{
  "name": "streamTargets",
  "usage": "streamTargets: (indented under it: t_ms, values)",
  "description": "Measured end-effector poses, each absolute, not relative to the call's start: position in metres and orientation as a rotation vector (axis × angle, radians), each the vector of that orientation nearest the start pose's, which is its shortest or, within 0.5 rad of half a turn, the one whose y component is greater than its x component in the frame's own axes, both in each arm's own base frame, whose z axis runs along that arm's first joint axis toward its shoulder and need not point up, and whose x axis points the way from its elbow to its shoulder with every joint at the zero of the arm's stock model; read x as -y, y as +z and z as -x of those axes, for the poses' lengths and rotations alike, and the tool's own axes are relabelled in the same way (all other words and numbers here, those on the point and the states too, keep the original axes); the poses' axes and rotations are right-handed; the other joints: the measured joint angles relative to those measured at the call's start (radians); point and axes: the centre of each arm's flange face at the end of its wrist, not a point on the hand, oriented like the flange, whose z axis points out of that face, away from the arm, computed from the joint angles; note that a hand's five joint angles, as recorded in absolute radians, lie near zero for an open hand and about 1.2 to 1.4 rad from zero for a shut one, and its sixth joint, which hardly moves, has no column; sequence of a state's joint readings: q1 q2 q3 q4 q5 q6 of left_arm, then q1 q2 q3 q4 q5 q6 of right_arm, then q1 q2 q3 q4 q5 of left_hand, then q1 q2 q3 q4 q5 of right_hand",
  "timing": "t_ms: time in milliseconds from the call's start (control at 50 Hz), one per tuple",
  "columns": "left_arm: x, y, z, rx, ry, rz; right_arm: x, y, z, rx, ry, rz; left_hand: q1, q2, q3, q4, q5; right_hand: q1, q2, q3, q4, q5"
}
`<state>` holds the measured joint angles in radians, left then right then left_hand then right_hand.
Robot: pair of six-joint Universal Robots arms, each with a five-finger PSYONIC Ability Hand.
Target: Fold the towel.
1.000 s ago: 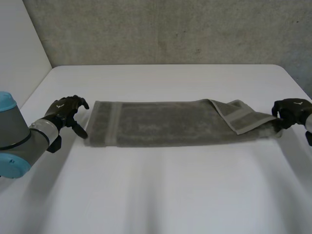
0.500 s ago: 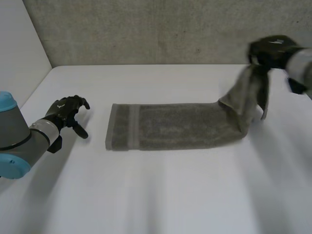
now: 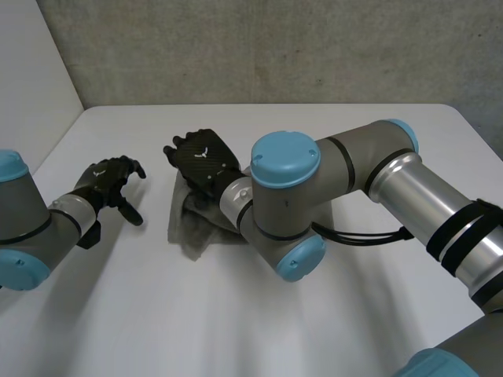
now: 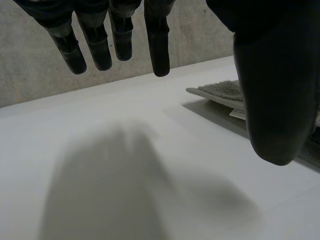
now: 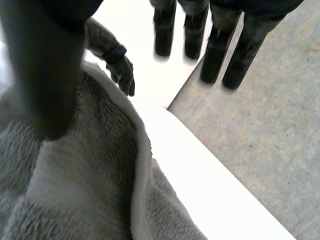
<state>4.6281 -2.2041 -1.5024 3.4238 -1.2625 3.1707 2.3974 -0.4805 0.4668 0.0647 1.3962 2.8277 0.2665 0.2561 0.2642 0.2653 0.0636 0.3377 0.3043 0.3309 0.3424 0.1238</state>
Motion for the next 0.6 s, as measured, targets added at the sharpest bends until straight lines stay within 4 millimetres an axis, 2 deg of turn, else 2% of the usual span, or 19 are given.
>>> streamTargets:
  t_ms: [20, 80, 140, 240, 320, 460, 520, 600]
  values:
    - [0.370, 0.127, 0.191, -2.708, -2.036, -0.473, 0.241, 0.176, -0.478, -1.585, -1.776, 1.210, 0.000, 0.000, 0.000, 0.000, 0.000, -0.064, -0.053, -0.060, -0.070, -0.062]
    - [0.369, 0.128, 0.191, -2.708, -2.036, -0.474, 0.242, 0.179, -0.475, -1.597, -1.774, 1.210, 0.000, 0.000, 0.000, 0.000, 0.000, -0.097, -0.066, -0.083, -0.086, -0.063]
    - [0.369, 0.130, 0.192, -2.702, -2.045, -0.478, 0.244, 0.189, -0.468, -1.614, -1.776, 1.203, 0.000, 0.000, 0.000, 0.000, 0.000, -0.097, -0.066, -0.083, -0.086, -0.063]
    - [0.366, 0.142, 0.197, -2.678, -2.088, -0.507, 0.256, 0.208, -0.443, -1.680, -1.783, 1.176, 0.000, 0.000, 0.000, 0.000, 0.000, -0.097, -0.066, -0.083, -0.086, -0.063]
    - [0.358, 0.158, 0.209, -2.651, -2.147, -0.566, 0.268, 0.216, -0.414, -1.769, -1.774, 1.155, 0.000, 0.000, 0.000, 0.000, 0.000, -0.100, -0.066, -0.084, -0.086, -0.063]
    - [0.330, 0.191, 0.238, -2.626, -2.278, -0.758, 0.283, 0.200, -0.347, -2.011, -1.688, 1.114, 0.000, 0.000, 0.000, 0.000, 0.000, -0.100, -0.066, -0.084, -0.086, -0.063]
    - [0.316, 0.201, 0.254, -2.635, -2.321, -0.853, 0.285, 0.190, -0.324, -2.097, -1.649, 1.089, 0.000, 0.000, 0.000, 0.000, 0.000, -0.100, -0.066, -0.084, -0.086, -0.063]
    - [0.302, 0.208, 0.274, -2.654, -2.360, -0.958, 0.288, 0.175, -0.303, -2.169, -1.611, 1.059, 0.000, 0.000, 0.000, 0.000, 0.000, -0.100, -0.066, -0.084, -0.086, -0.063]
